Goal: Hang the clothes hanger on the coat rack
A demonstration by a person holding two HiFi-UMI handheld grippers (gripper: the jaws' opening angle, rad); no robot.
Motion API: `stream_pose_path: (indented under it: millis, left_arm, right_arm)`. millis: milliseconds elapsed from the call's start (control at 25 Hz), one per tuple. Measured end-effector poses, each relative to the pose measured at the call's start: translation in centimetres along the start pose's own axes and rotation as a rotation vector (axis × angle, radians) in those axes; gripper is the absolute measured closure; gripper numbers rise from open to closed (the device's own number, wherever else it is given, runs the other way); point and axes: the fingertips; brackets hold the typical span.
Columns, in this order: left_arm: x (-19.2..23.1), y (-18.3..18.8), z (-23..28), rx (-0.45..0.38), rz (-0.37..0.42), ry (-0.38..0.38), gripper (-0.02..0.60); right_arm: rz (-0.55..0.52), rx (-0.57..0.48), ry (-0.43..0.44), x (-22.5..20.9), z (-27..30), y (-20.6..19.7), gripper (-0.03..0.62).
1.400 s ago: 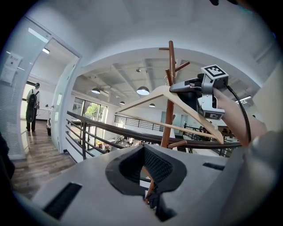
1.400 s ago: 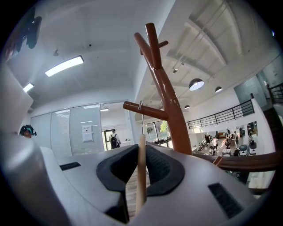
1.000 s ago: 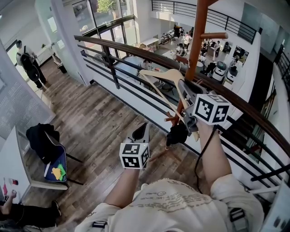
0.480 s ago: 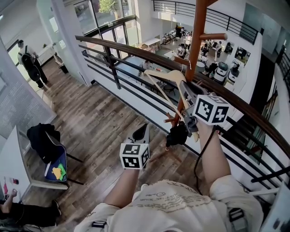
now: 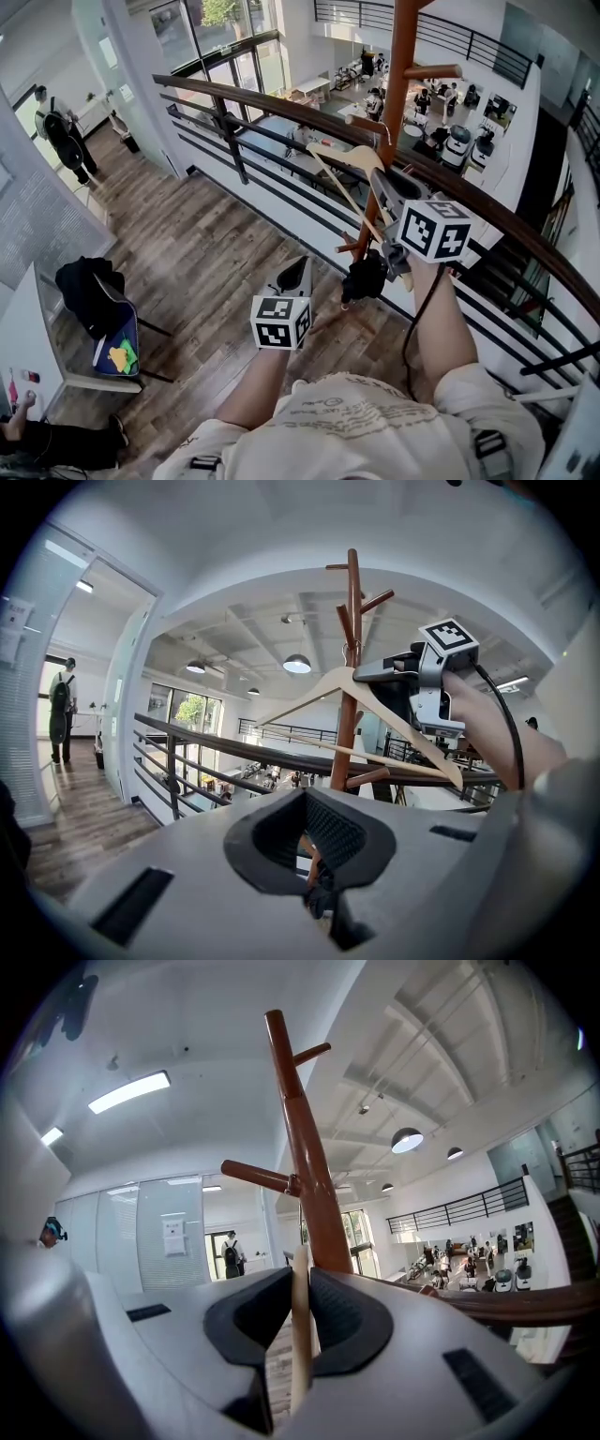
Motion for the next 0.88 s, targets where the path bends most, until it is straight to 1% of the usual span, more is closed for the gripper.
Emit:
stream_pose_path:
  millis: [160,280,520,640,880]
  left_arm:
    - [-0.4,-0.3,-0.1,0.001,0.003,-0.003,0.578]
    - [-0.6,-0.2,-0.2,-0.001,0.004,-0.003,0.578]
    - [-1.2,0.1,0.2,-0.002,0.002,-0.015,0.578]
    - [-1.8,0.5,0.8,-0.009,0.006,-0.024,0.578]
    - [-3.7,0.3,1.8,0.002,0.019,-0.059,0.578]
  right_arm:
    - [-0.014,-0.014,-0.004,0.0,-0.6,0.0,0.539]
    - [-0.053,-0.037,-0.005,0.3,-0.9,0.5,0.537]
    - [-0.114,-0.044,0.018,1.2,-1.8,1.0,0.497]
    - [-0.152,-0.068,0.016,1.5,-2.7,1.5,0.493]
    - [-0.149,-0.119,-0.023,0.8,-5.9,1.9,0.494]
Point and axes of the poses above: the fingertips, and each gripper's own axes: z forward along the fingers, x to its left, y out of its top, and after that the axes turned 8 degrees about -z, right-handed
